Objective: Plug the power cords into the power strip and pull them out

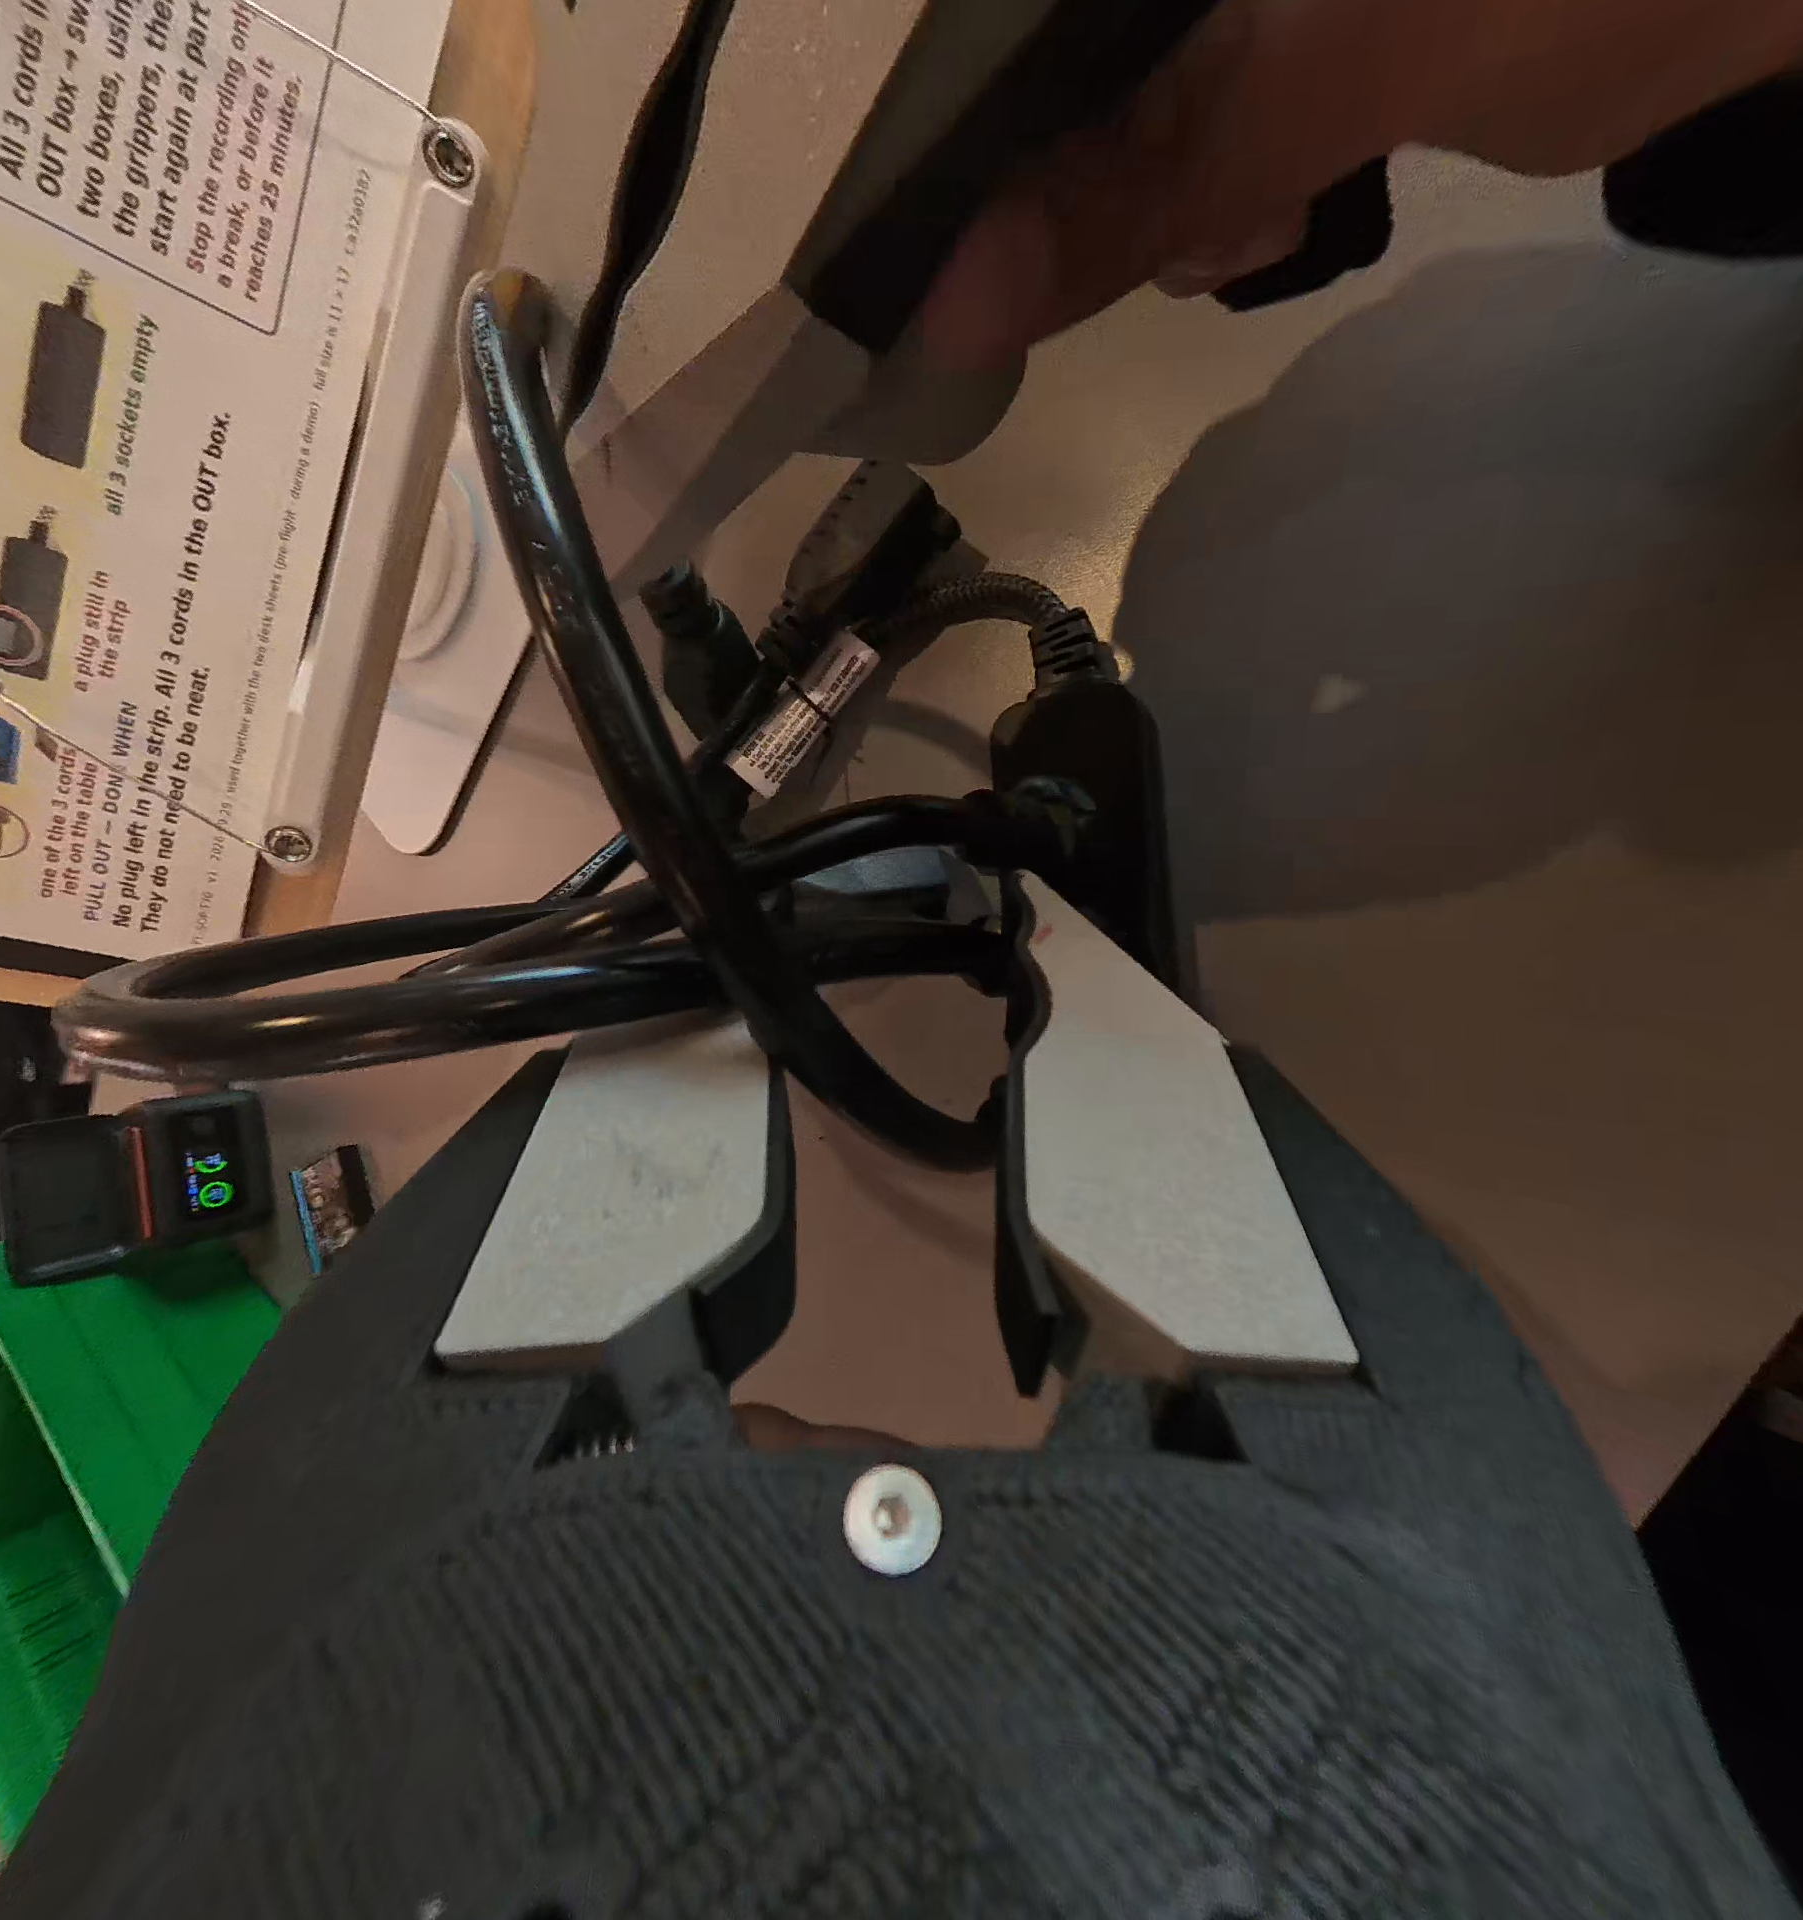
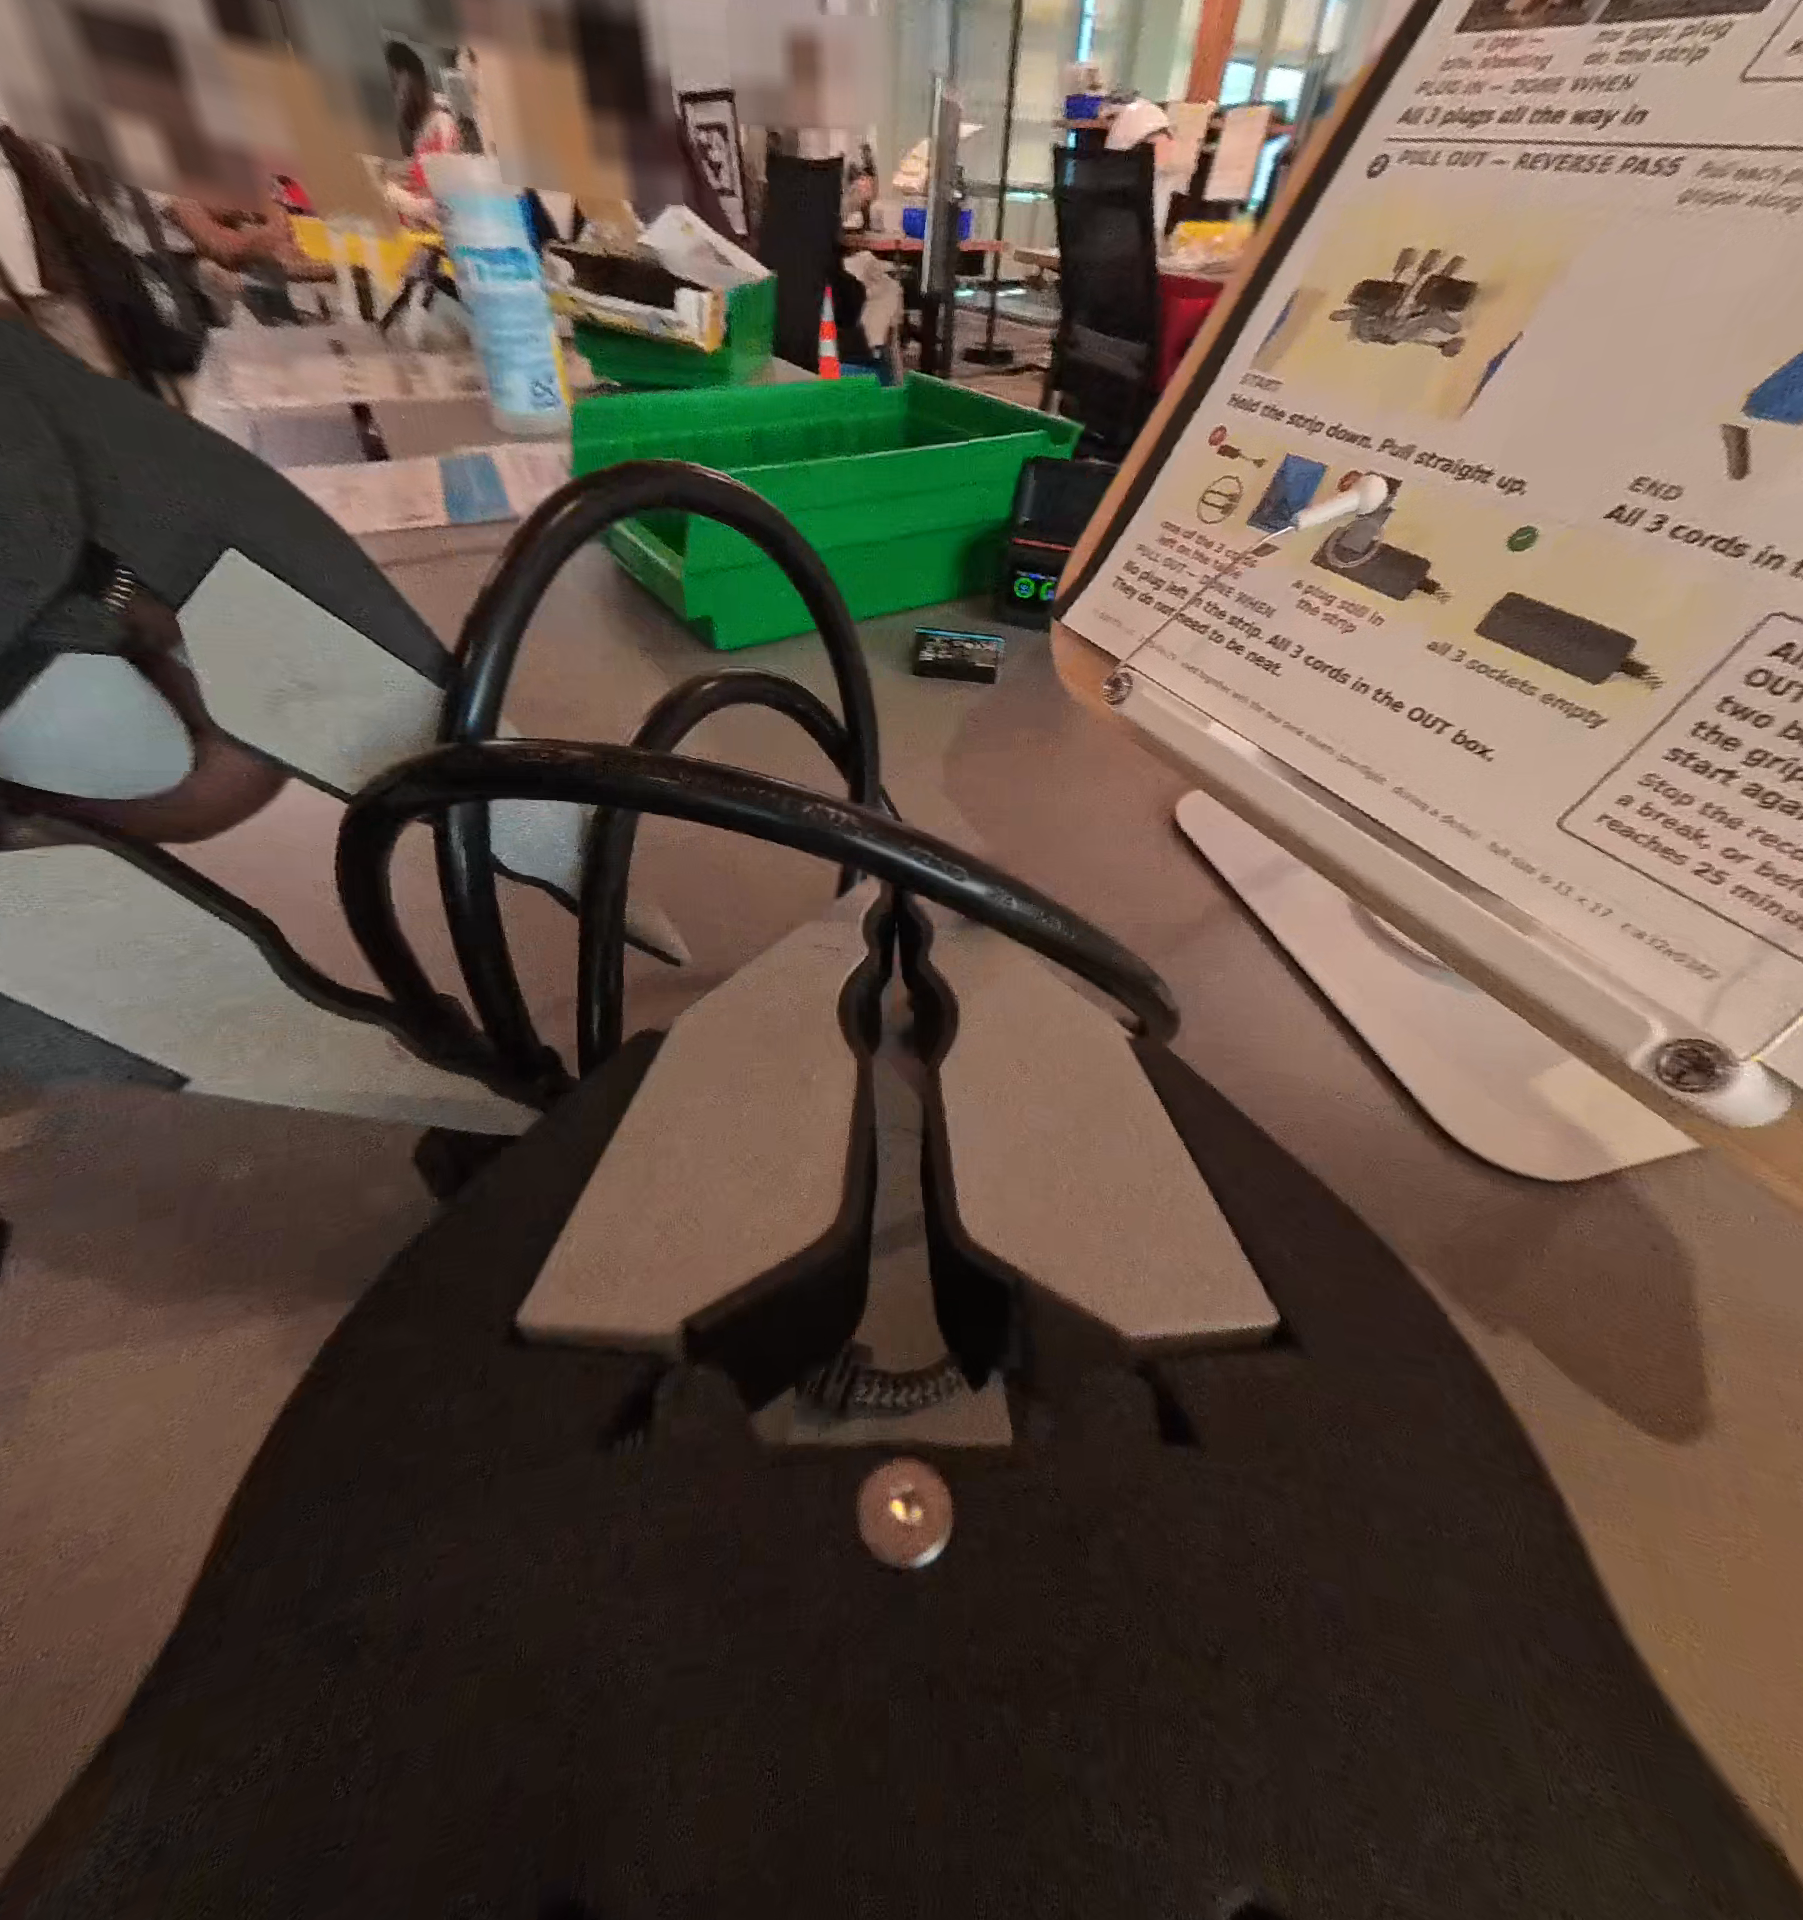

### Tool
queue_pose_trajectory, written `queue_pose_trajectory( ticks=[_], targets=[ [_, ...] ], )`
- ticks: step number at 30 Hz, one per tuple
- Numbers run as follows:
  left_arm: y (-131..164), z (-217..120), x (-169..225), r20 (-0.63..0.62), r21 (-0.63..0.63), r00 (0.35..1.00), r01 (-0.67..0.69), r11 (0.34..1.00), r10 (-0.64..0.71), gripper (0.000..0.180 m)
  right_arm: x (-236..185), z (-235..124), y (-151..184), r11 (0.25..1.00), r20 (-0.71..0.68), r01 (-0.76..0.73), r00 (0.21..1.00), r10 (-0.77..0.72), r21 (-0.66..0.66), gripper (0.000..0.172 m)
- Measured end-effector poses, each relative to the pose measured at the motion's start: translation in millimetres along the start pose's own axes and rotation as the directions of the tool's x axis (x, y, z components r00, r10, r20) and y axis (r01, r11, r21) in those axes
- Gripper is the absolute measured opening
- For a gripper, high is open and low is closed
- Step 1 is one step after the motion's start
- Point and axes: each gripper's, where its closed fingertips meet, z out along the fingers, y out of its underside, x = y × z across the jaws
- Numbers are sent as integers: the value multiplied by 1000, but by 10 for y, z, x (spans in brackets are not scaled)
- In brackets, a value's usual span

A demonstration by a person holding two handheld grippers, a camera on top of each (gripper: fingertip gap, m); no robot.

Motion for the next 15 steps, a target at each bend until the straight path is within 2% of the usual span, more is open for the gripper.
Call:
queue_pose_trajectory(
  ticks=[6, 7, 8, 11, 15],
  targets=[
    [17, -77, 59, 34, 22, 999, -15, 1000, 14, 40, -274, 9, 14, 1000, 222, -31, 975, 31, -3, 1],
    [29, -87, 57, 38, 26, 999, -10, 1000, 9, 41, -292, 19, 34, 999, 235, -36, 971, 38, -12, 23],
    [45, -98, 52, 43, 29, 999, -5, 1000, 3, 41, -306, 32, 67, 999, 244, -40, 969, 46, -30, 33],
    [93, -130, 22, 74, 42, 997, 7, 999, -10, 43, -407, 52, 215, 993, 319, -40, 945, 74, -111, 45],
    [138, -174, 2, 110, 59, 994, 7, 998, -13, 49, -586, 32, 327, 989, 419, 20, 907, 43, -144, 33]
  ],
)
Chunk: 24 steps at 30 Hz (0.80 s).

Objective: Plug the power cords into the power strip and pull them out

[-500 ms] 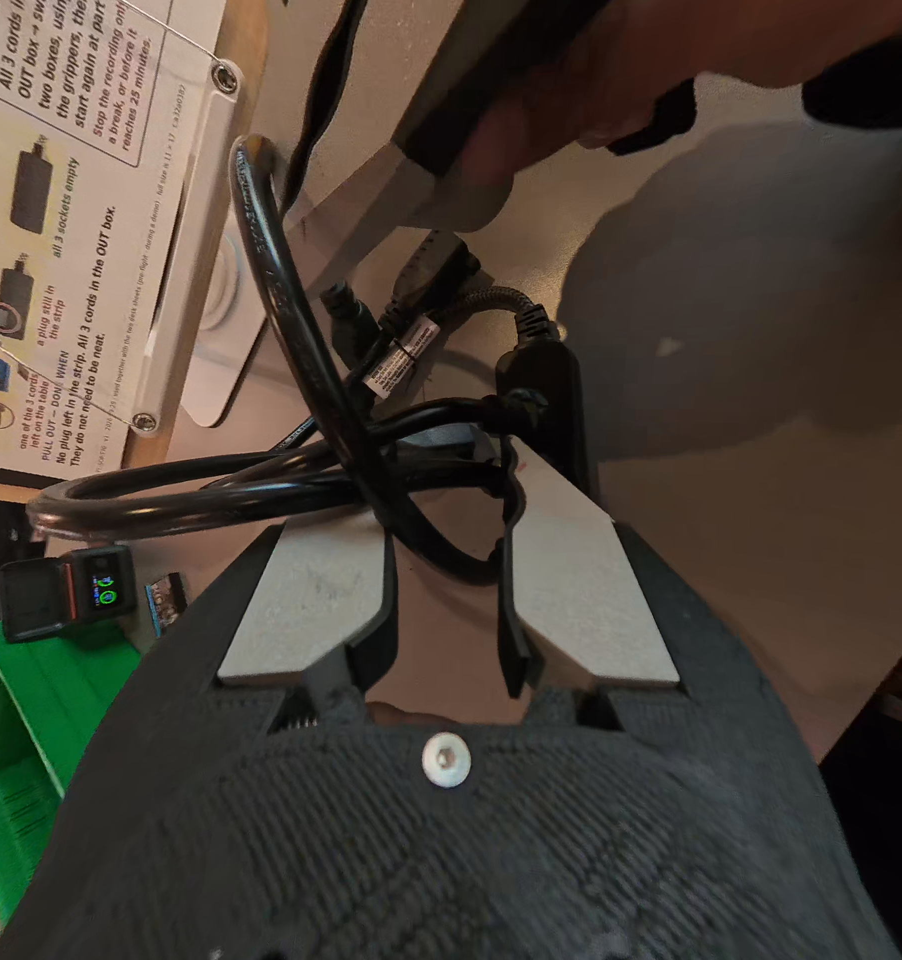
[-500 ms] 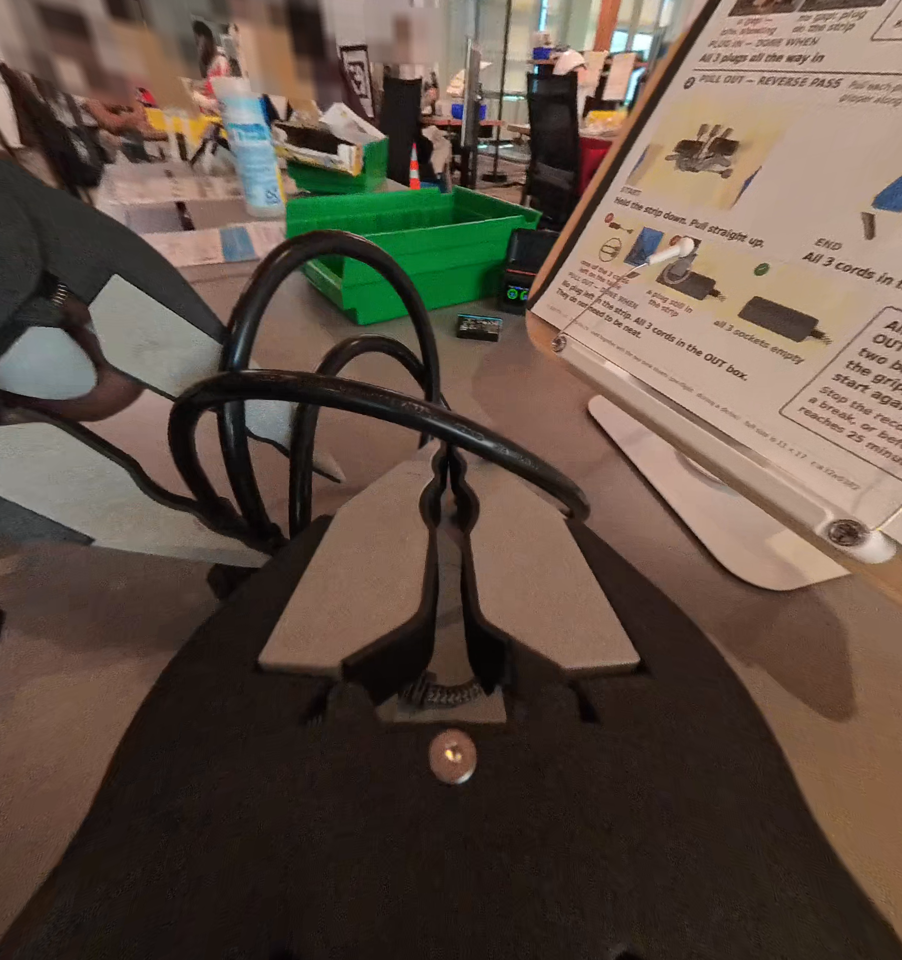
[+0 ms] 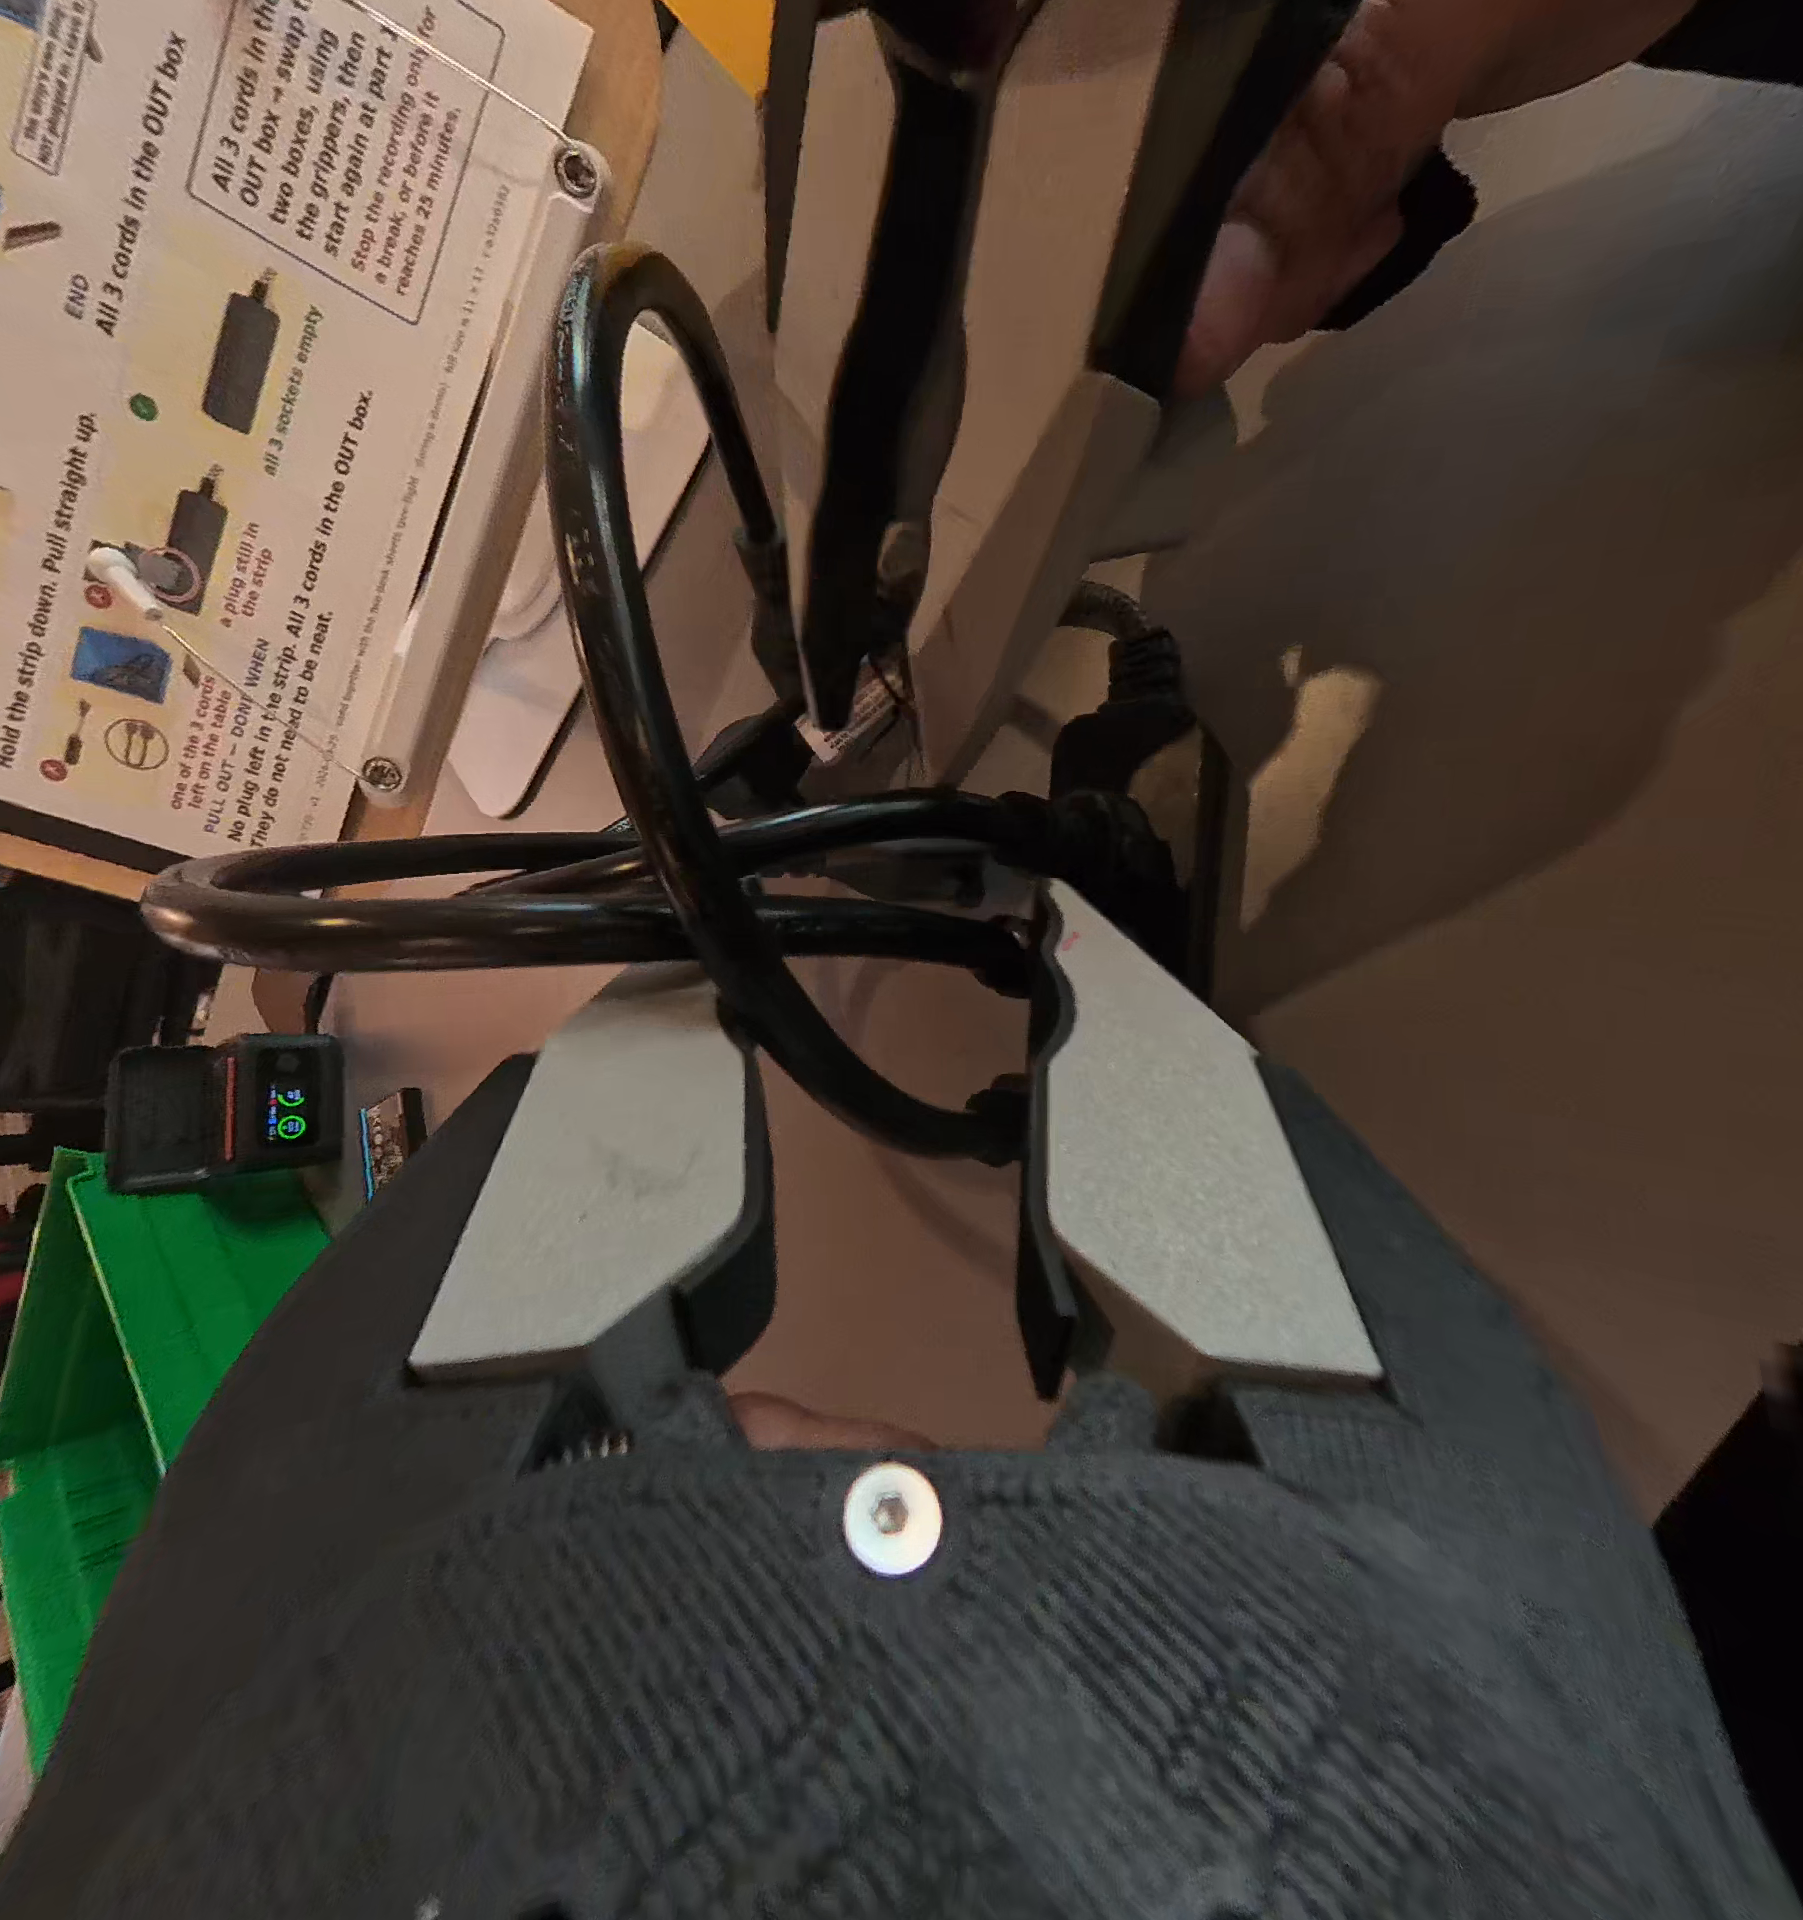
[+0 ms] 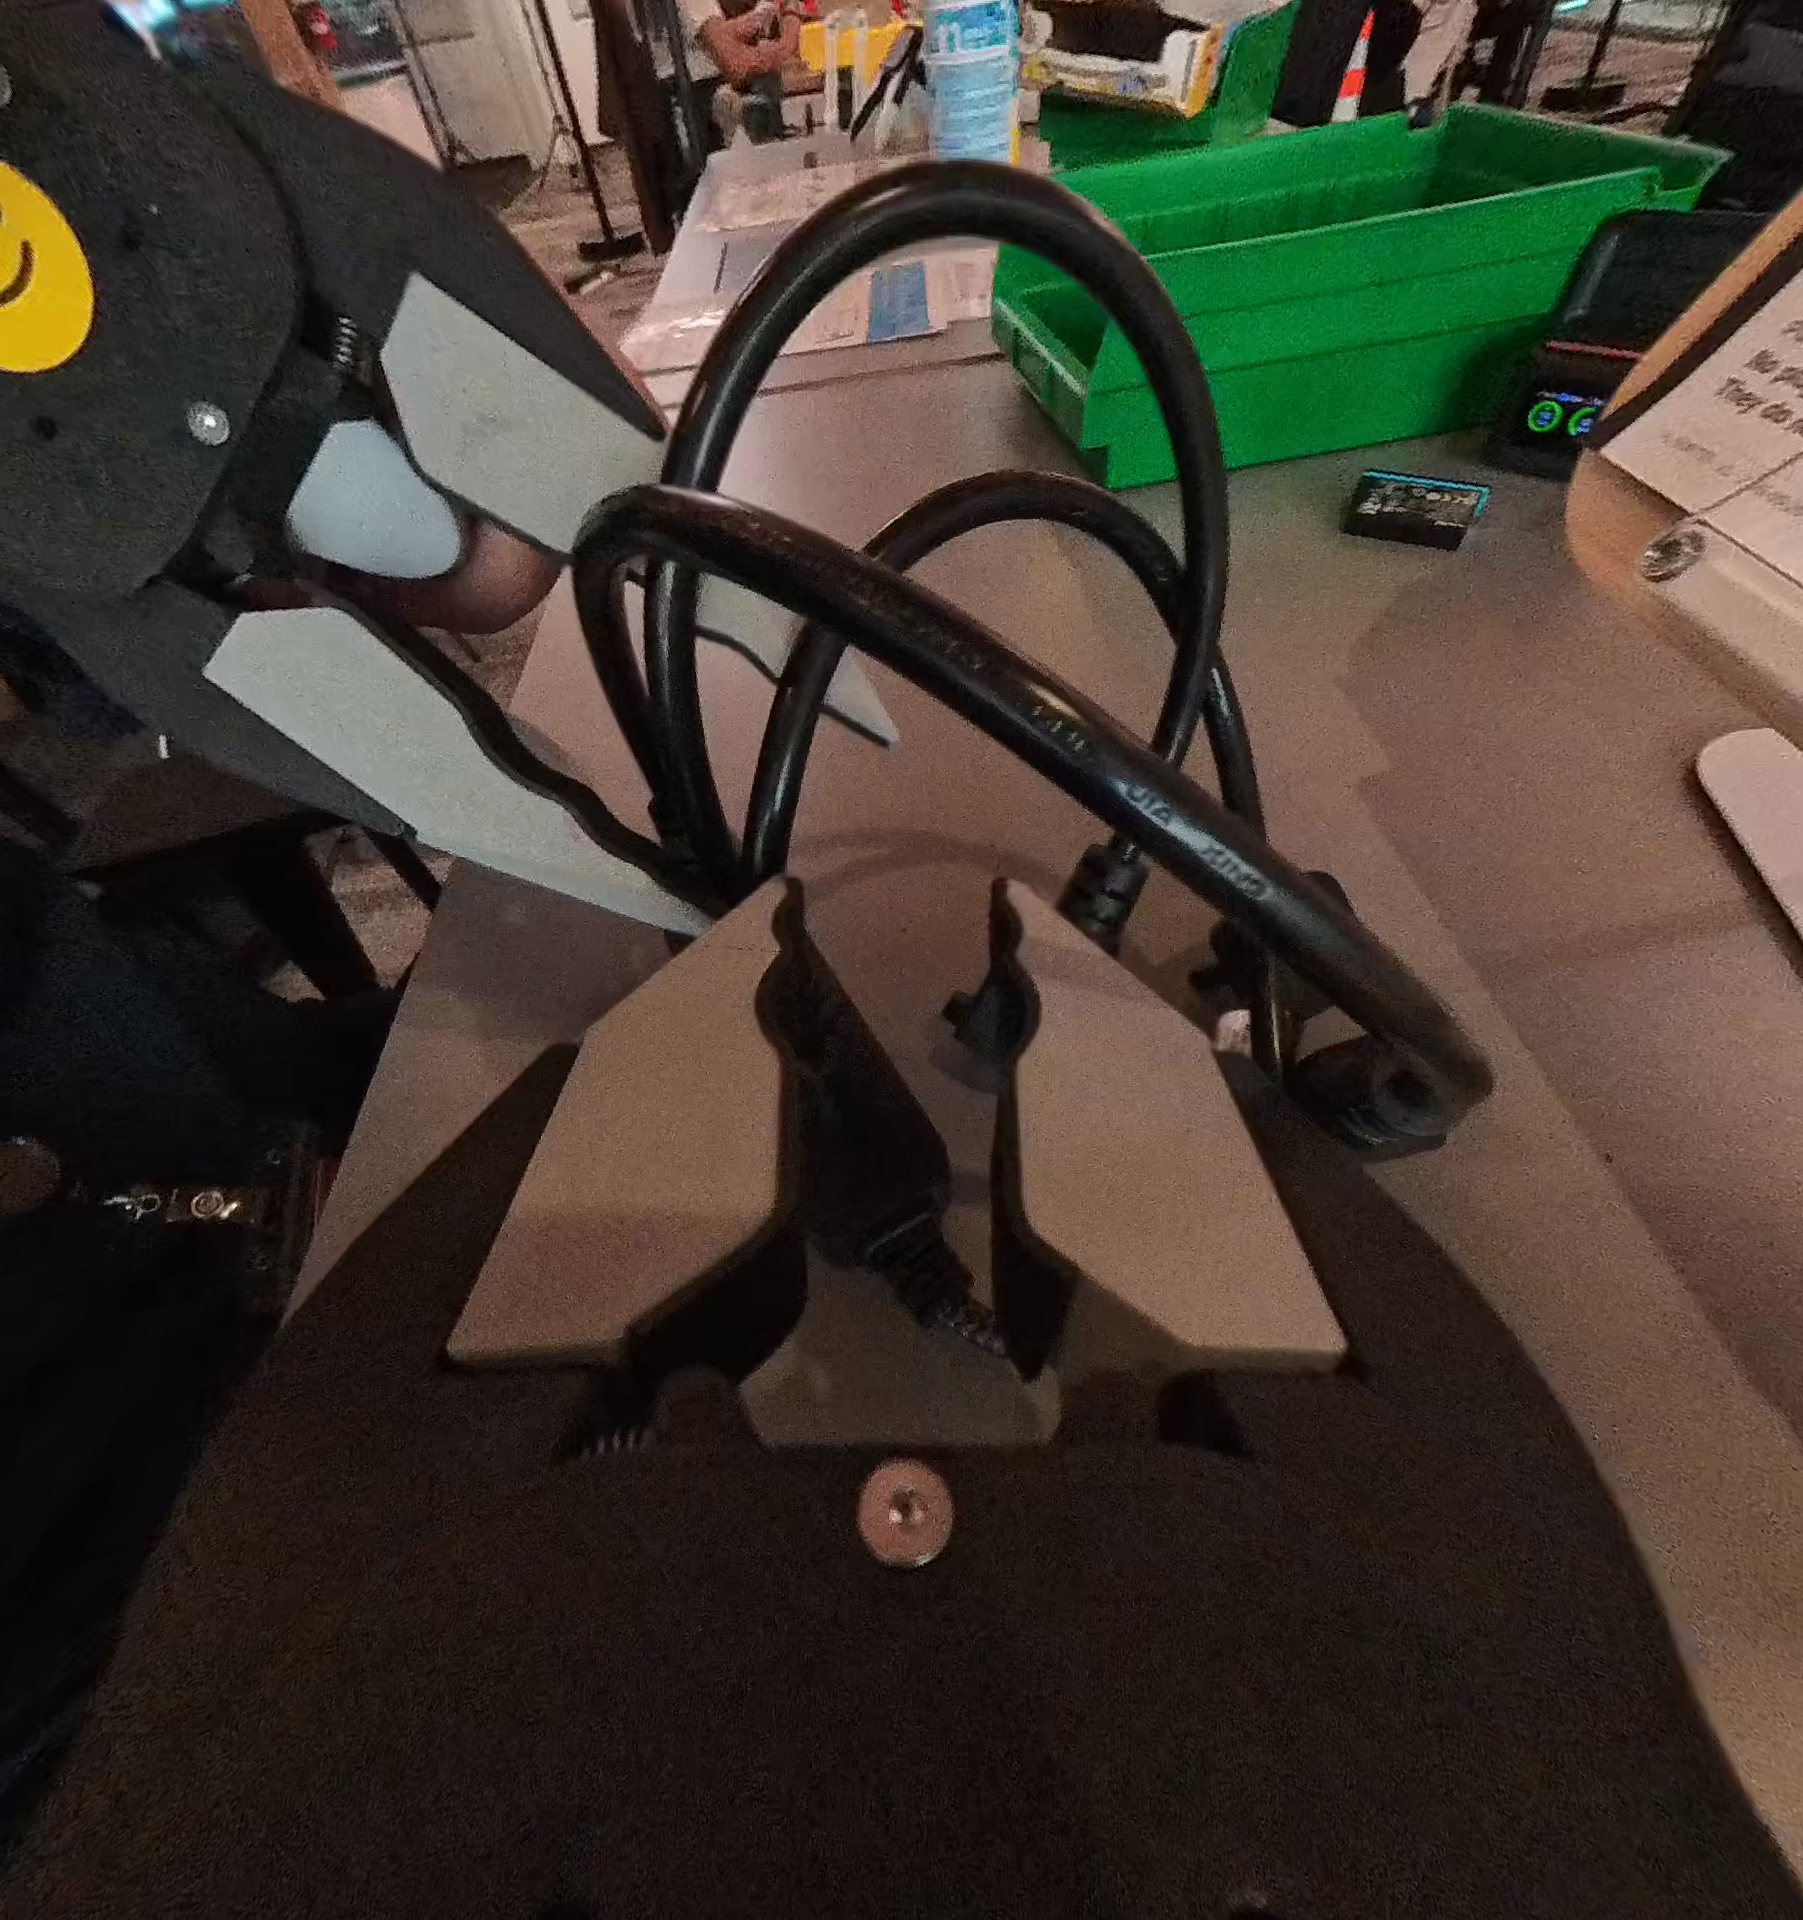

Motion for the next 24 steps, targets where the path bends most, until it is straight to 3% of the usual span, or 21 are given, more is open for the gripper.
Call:
queue_pose_trajectory(
  ticks=[2, 5, 7, 11, 13, 15, 16, 20, 24],
  targets=[
    [-6, -45, 54, -38, 20, 999, 15, 1000, -14, 69, -22, 42, 37, 1000, 7, 13, 1000, -13, -18, 24],
    [-35, -172, 185, -162, 72, 982, 105, 992, -92, 81, -27, 99, 110, 998, 4, 18, 1000, -17, -57, 21],
    [45, -231, 193, -237, 63, 956, 192, 979, -172, 84, -46, 132, 116, 998, 11, 11, 1000, -11, -57, 17],
    [385, -141, -15, -221, -11, 935, 283, 959, -278, 84, -37, 152, 112, 998, 0, 10, 1000, -10, -63, 19],
    [419, -74, 77, -293, -32, 905, 313, 949, -308, 78, -76, 158, 112, 998, 19, 4, 1000, -2, -65, 16],
    [433, 13, 198, -353, -52, 888, 296, 954, -295, 57, -159, 171, 109, 998, 66, 6, 998, -2, -64, 0],
    [442, 59, 249, -371, -61, 885, 280, 958, -282, 48, -178, 179, 106, 998, 67, 23, 998, -19, -65, 0],
    [468, 176, 432, -462, -98, 848, 243, 965, -260, 42, -230, 159, 100, 995, 75, 71, 995, -66, -68, 0],
    [446, 184, 466, -543, -66, 809, 226, 972, -225, 25, -282, 80, 65, 997, 122, 66, 991, -60, -50, 0]
  ],
)
